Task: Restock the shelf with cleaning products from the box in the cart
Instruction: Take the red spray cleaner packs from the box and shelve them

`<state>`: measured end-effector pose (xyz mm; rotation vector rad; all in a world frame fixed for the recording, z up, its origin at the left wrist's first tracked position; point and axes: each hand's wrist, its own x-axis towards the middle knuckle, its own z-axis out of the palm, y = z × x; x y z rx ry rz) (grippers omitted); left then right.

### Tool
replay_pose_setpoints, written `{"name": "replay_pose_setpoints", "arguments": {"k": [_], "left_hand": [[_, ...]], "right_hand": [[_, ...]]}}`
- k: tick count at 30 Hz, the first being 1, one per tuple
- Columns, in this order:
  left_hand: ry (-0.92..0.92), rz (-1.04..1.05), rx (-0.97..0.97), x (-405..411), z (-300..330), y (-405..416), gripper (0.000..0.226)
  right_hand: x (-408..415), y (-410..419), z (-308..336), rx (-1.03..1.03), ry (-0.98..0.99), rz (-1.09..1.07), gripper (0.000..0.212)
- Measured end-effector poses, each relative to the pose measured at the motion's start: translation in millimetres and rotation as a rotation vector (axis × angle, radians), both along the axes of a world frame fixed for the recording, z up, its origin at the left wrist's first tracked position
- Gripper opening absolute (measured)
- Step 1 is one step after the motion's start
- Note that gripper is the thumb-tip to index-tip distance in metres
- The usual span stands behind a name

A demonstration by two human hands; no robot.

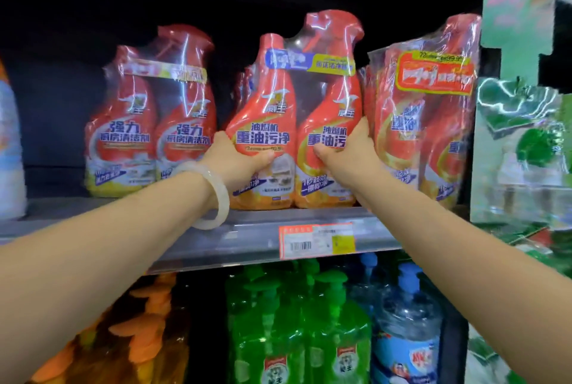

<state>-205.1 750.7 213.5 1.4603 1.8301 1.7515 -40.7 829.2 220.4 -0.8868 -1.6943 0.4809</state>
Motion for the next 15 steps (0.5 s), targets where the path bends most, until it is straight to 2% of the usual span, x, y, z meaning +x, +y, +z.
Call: {"name": "replay_pose_setpoints", "arguments": {"k": [3, 7, 15], "left_hand": [[-0.047, -0.008, 0.003, 5, 1, 0, 0.092], [-0.126, 0.011, 0.023, 11, -3, 2, 0.063], [-0.168, 0.091, 0.057, 32, -1, 8, 0.055]], "right_hand": [[3, -5, -1, -0.037, -0.054, 0.008, 0.094], [3, -8, -1, -0.037, -0.124, -0.003, 0.087], [-1, -13, 0, -0.070, -0.239, -0.070, 0.084]]}}
